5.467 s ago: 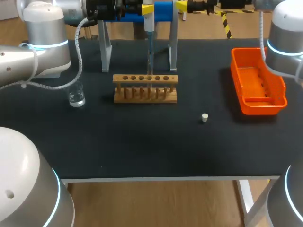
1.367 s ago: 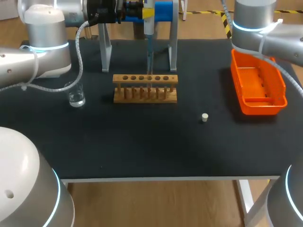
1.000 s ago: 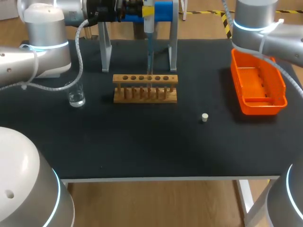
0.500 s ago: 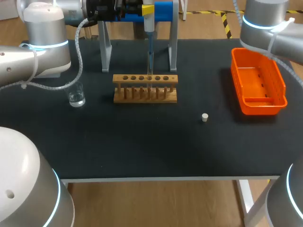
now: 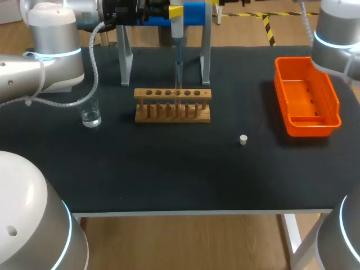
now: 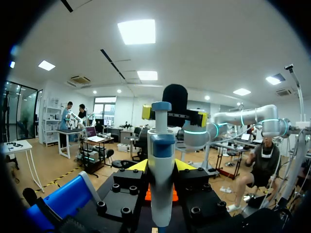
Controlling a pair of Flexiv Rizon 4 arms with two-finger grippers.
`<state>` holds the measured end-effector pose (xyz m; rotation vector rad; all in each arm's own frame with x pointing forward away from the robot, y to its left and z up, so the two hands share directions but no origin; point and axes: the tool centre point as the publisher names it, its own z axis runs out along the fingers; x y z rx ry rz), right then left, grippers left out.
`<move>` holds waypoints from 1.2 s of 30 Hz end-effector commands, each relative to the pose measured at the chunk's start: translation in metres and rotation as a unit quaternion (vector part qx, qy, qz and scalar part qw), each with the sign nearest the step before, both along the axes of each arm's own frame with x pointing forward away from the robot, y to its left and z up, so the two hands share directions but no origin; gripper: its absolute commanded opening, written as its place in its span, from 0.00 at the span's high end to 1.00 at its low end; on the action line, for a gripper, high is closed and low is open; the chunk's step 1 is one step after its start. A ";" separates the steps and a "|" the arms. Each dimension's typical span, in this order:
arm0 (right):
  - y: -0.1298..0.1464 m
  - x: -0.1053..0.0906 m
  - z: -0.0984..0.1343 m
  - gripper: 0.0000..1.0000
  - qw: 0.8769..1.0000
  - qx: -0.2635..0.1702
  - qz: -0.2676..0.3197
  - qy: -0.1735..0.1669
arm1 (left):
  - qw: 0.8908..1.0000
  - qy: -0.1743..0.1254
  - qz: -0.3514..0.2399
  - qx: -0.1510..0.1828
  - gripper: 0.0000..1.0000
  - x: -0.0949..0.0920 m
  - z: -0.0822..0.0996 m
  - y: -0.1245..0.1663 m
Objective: Invert the test tube, pick up the pipette, mount the tip to pipette, aspirate from beaker and dispense into the tube, eject the tip, return the pipette, and cap with the stopper.
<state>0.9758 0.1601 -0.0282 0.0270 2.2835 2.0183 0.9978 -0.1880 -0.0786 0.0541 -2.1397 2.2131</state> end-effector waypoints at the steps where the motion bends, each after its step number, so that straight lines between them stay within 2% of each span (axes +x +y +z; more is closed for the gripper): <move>1: -0.023 -0.012 -0.022 0.00 1.000 -0.004 0.001 -0.009 | 1.000 0.000 0.000 0.001 1.00 0.000 0.001 0.000; 8: -0.036 -0.019 -0.059 0.00 0.999 -0.011 0.014 -0.029 | 1.000 0.000 0.000 0.001 1.00 0.000 0.001 0.000; 15: -0.033 -0.024 -0.097 0.00 0.999 -0.020 0.032 -0.035 | 1.000 0.000 0.000 0.001 1.00 0.000 0.001 0.000; 22: -0.019 -0.020 -0.134 0.00 0.998 -0.049 0.035 -0.023 | 1.000 0.000 0.000 0.001 1.00 0.000 0.001 0.000; 36: 0.009 -0.012 -0.193 0.00 0.997 -0.071 0.034 0.011 | 1.000 0.000 0.000 0.001 1.00 0.000 0.001 0.000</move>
